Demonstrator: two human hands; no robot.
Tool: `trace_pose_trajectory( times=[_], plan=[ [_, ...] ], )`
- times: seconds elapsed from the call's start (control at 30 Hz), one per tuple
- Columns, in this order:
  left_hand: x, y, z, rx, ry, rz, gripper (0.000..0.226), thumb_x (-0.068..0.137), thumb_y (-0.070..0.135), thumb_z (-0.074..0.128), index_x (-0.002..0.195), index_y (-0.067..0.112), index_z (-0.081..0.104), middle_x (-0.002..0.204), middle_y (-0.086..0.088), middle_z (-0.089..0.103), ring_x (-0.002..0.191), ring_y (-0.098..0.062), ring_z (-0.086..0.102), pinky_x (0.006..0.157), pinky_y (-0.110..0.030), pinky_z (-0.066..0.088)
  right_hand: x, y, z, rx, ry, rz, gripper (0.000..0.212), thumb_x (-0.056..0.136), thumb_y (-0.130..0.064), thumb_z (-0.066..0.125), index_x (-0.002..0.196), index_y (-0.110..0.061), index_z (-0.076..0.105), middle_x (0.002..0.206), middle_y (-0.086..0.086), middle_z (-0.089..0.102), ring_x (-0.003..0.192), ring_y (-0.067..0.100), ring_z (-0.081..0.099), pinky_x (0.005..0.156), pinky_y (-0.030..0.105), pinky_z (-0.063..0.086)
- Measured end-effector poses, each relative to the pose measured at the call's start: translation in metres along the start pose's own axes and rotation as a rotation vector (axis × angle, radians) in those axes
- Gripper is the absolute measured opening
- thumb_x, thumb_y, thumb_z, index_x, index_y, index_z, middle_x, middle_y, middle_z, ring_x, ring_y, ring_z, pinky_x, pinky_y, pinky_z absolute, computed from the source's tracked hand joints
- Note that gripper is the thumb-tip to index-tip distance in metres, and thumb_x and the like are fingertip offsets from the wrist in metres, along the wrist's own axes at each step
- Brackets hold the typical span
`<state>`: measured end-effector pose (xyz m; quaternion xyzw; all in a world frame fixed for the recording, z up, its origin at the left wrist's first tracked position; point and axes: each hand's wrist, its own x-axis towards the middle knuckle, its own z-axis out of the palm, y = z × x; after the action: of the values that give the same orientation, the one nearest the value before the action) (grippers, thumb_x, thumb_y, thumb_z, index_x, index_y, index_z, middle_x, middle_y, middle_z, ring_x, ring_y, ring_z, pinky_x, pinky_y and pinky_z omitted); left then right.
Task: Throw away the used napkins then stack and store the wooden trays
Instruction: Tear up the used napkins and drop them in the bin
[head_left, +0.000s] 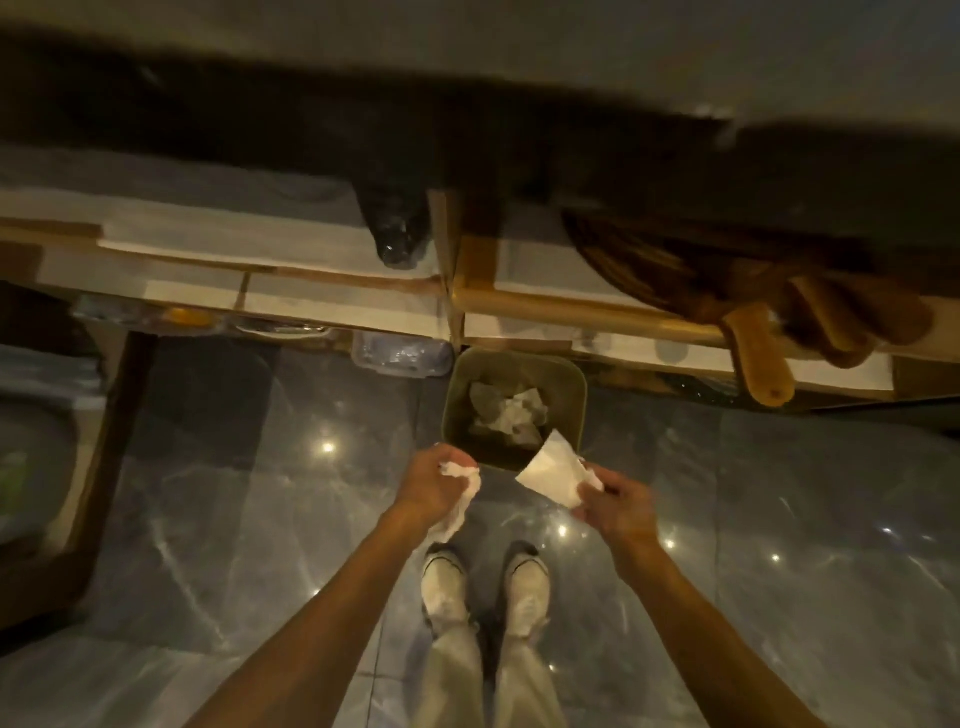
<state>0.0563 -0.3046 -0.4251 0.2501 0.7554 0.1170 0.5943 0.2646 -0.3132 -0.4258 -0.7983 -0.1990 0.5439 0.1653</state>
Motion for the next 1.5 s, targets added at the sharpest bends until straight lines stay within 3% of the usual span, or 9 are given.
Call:
trace_pose_trajectory(
  times=[0.1,0.27,0.37,0.53,0.6,0.77,0.93,1.1,1.5],
  plan=[
    [0.039,-0.017,0.028,0.002,0.024,0.001,0.024,0.09,0.006,0.062,0.115,0.006,0.062,0.106,-0.008,0.059,0.1,-0.025,0.059,0.088,-0.032,0.049,0.042,0.023,0.014,-0.014,-0.008,-0.009,0.03,0.088,-0.002,0.063,0.118,-0.001,0.062,0.116,0.018,0.062,0.105,0.035,0.061,0.089,0.046,0.055],
    [0.086,-0.007,0.052,-0.242,0.135,0.004,0.019,0.095,0.007,0.055,0.11,-0.003,0.059,0.099,-0.022,0.064,0.092,-0.032,0.062,0.079,-0.03,0.053,0.101,0.038,0.041,-0.136,0.042,-0.065,0.031,0.091,-0.006,0.06,0.121,-0.011,0.062,0.117,0.013,0.064,0.106,0.03,0.061,0.094,0.042,0.052],
    [0.113,0.002,0.058,-0.228,0.208,-0.027,0.028,0.096,0.013,0.055,0.118,-0.004,0.059,0.118,-0.026,0.063,0.109,-0.036,0.061,0.095,-0.037,0.049,0.13,0.038,0.054,-0.017,0.011,-0.049,0.021,0.089,-0.001,0.061,0.109,-0.007,0.066,0.114,0.016,0.066,0.107,0.032,0.06,0.097,0.039,0.048],
    [0.135,0.0,0.065,-0.19,-0.009,0.058,0.058,0.093,0.037,0.059,0.144,0.021,0.038,0.145,-0.015,0.043,0.133,-0.039,0.041,0.109,-0.055,0.037,0.158,0.033,0.065,-0.101,-0.186,-0.09,0.045,0.086,-0.015,0.069,0.127,-0.025,0.055,0.122,0.006,0.056,0.111,0.029,0.056,0.099,0.047,0.049],
    [0.137,-0.006,0.068,-0.129,0.017,0.12,0.056,0.094,0.037,0.057,0.144,0.02,0.038,0.145,-0.014,0.045,0.133,-0.035,0.043,0.111,-0.051,0.037,0.159,0.033,0.065,-0.109,-0.23,-0.11,0.051,0.087,-0.018,0.068,0.134,-0.028,0.051,0.129,0.005,0.054,0.113,0.028,0.055,0.1,0.048,0.048],
    [0.123,-0.026,0.061,0.46,0.125,0.35,0.039,0.094,0.023,0.055,0.131,0.01,0.057,0.136,-0.019,0.053,0.123,-0.036,0.05,0.105,-0.037,0.04,0.143,0.034,0.054,-0.605,-0.176,-0.366,0.053,0.091,-0.033,0.062,0.141,-0.03,0.043,0.145,0.007,0.045,0.128,0.026,0.047,0.095,0.017,0.03],
    [0.061,-0.037,0.044,0.823,0.041,0.387,0.043,0.097,0.035,0.045,0.136,0.019,0.047,0.14,-0.011,0.045,0.134,-0.033,0.033,0.11,-0.043,0.034,0.068,0.043,0.029,-0.826,-0.19,-0.505,0.063,0.092,-0.04,0.058,0.148,-0.023,0.034,0.147,0.009,0.043,0.133,0.028,0.041,0.11,0.039,0.035],
    [-0.029,-0.012,0.015,0.918,0.041,0.396,0.049,0.098,0.038,0.04,0.145,0.021,0.038,0.159,-0.005,0.023,0.148,-0.034,0.011,0.119,-0.047,0.019,-0.021,0.024,-0.004,-0.975,-0.178,-0.677,0.071,0.091,-0.049,0.054,0.151,-0.025,0.025,0.151,0.008,0.04,0.14,0.028,0.031,0.114,0.045,0.026],
    [-0.281,0.01,-0.082,0.643,0.287,0.407,0.043,0.097,0.032,0.049,0.135,0.012,0.052,0.14,-0.012,0.051,0.133,-0.027,0.043,0.11,-0.037,0.034,-0.218,-0.064,-0.101,-0.983,-0.172,-0.783,0.072,0.089,-0.06,0.049,0.15,-0.032,0.023,0.157,0.003,0.027,0.148,0.028,0.011,0.118,0.055,0.014]
  ],
)
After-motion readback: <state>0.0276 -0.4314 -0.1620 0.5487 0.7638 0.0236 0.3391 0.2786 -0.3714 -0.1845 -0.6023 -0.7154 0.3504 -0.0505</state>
